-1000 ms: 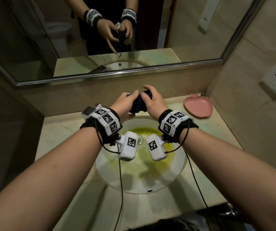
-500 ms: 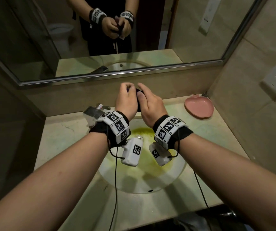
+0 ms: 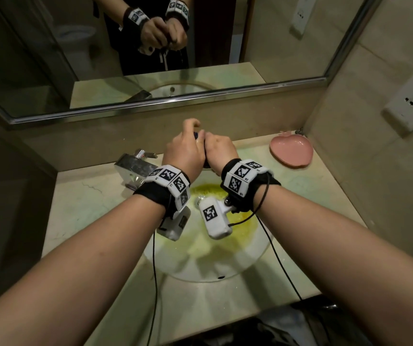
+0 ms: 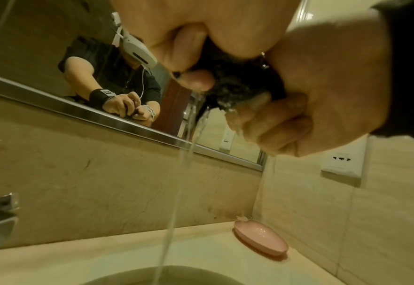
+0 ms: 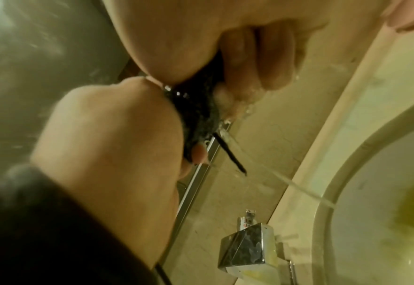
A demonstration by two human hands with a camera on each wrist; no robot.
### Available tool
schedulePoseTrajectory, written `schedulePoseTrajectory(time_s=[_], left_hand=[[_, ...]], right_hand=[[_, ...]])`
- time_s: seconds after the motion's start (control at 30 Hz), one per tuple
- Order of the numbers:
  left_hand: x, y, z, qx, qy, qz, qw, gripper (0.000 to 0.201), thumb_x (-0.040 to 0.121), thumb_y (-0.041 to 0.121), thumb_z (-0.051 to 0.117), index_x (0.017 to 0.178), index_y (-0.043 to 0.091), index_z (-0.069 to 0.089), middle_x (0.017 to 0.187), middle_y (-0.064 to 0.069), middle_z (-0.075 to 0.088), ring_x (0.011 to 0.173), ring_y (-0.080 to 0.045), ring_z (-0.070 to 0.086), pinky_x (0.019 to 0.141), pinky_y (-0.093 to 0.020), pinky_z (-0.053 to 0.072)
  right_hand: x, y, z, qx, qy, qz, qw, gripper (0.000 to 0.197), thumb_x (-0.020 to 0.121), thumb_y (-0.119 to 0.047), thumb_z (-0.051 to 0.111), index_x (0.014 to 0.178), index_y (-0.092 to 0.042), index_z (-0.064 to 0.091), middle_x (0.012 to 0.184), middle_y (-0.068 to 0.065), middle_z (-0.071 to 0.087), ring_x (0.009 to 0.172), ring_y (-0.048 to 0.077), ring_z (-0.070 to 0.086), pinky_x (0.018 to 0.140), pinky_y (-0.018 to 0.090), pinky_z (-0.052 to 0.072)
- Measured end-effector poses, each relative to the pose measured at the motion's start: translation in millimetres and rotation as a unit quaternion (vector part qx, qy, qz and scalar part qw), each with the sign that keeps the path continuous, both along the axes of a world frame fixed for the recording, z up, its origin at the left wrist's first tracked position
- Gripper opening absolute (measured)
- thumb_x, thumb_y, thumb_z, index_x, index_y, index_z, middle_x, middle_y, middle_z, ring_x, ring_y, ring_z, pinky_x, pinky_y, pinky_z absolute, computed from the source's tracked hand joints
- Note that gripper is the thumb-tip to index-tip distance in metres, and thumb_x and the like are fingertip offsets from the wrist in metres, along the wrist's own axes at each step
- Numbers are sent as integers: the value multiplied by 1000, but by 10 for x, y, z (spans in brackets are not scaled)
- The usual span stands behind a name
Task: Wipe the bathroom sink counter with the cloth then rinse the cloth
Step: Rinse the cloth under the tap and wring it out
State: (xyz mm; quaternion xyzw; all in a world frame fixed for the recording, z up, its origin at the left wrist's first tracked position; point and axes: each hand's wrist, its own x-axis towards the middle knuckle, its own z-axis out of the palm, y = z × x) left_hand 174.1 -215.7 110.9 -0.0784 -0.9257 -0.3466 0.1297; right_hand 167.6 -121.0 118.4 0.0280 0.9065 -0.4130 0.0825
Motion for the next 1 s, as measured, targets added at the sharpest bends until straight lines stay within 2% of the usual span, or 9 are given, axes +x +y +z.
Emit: schedulePoseTrajectory(time_s=[0.1,0.2,0.33,0.43,0.5,0.57,0.7,0.83,1.0], left_hand=[[30,-1,-12,-50,-11,-29,998,35,100,22,37,134,12,39,95,-17,66,82,-37,61,68,-38,43],[54,-23,-23,-76,-22,-54,995,37,100,20,36,136,13,37,95,-17,65,82,-37,61,65,-34,38],[37,-23,-21,-9,-65,0,998,45,101,26,37,143,17,27,93,-14,63,78,-32,59,66,-33,40],[21,-18,0,120,-118,47,985,61,100,26,39,151,19,6,95,-10,60,78,-24,57,69,-31,42],[-53,-39,15,183,-182,66,964,65,99,25,43,152,17,4,119,-13,56,101,-28,57,84,-30,44],[-131,-76,51,313,-247,65,915,54,97,18,48,145,12,26,131,-16,51,113,-31,53,95,-38,47],[-136,-166,216,481,-380,14,790,26,97,26,48,116,9,54,104,-12,60,92,-27,60,75,-32,50],[-160,-300,335,413,-467,-31,781,46,94,61,35,102,21,56,96,-8,62,79,-29,63,58,-26,54],[-177,-191,315,416,-454,-26,788,47,97,56,31,115,17,51,92,-16,61,64,-26,62,44,-20,50]], right_hand=[[3,35,-49,-21,-51,4,998,39,102,-20,29,114,3,58,113,26,60,86,28,55,80,36,47],[38,65,-71,-66,-98,-15,993,29,102,-21,31,84,-14,52,77,8,53,58,15,45,53,25,40],[36,23,-123,-126,-30,-27,991,32,101,-25,31,79,-11,50,76,13,52,54,18,45,41,25,36],[71,15,-69,-194,-15,-39,980,26,100,-35,35,98,-15,51,91,14,58,64,26,59,50,32,51],[55,46,-45,-195,9,-28,980,22,100,-33,40,110,-18,52,100,11,59,76,28,63,61,40,57],[11,76,-38,-158,59,-16,985,24,98,-28,46,117,-17,55,107,7,58,90,27,62,75,42,57],[-16,149,-45,-101,136,-4,986,25,95,-19,53,119,-12,58,114,13,54,100,19,52,87,16,36],[24,204,-37,-45,197,46,978,39,94,-14,53,133,-12,50,119,14,50,107,21,51,89,12,31],[70,196,17,23,242,63,968,28,94,-17,51,120,-13,60,125,15,45,106,33,54,92,41,47]])
